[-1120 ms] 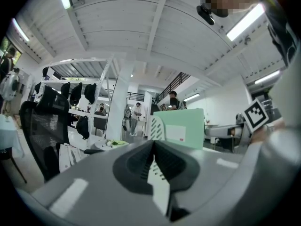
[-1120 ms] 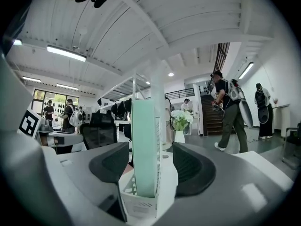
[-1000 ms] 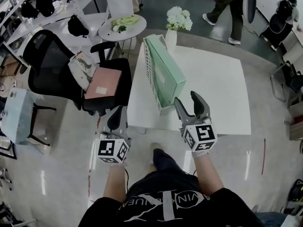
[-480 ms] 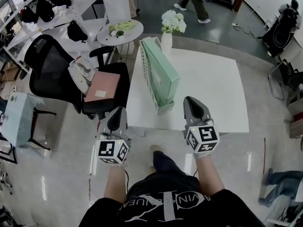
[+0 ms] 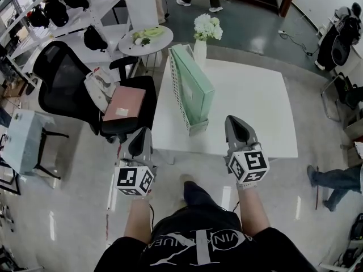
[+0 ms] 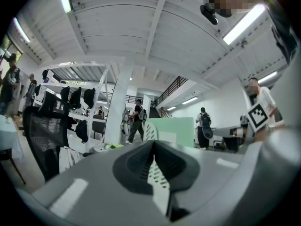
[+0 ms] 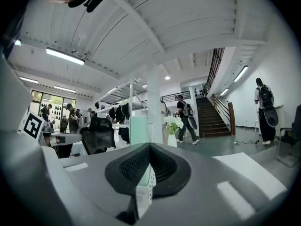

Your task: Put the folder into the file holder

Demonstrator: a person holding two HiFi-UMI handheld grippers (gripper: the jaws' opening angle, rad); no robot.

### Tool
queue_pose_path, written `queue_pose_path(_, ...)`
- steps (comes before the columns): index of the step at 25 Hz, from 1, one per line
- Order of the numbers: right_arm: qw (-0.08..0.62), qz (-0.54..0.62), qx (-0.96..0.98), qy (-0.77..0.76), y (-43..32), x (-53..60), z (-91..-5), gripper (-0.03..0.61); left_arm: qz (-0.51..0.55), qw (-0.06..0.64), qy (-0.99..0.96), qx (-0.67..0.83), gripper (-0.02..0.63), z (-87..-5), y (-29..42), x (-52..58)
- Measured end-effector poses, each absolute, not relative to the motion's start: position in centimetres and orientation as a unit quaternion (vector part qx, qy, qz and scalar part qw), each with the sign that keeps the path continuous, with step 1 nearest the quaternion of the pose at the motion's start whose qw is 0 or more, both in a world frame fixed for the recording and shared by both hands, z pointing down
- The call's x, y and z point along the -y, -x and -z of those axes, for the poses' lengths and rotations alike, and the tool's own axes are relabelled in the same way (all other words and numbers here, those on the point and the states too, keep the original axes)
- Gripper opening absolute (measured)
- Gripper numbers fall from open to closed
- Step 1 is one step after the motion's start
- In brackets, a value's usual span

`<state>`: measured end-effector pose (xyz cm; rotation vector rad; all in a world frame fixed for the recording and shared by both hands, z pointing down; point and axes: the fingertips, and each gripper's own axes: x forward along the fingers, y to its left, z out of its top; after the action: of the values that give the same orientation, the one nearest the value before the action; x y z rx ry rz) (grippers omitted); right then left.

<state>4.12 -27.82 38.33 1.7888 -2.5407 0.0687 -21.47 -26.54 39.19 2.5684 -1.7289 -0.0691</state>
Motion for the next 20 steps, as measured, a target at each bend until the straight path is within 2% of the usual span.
queue_pose_path(20,-0.005,0.015,0.827,-0.562,-4.7,26.2,-34.9,0.005,0.041,0.002,-0.812,0.582,0.000,-35.8,24.4,25.0)
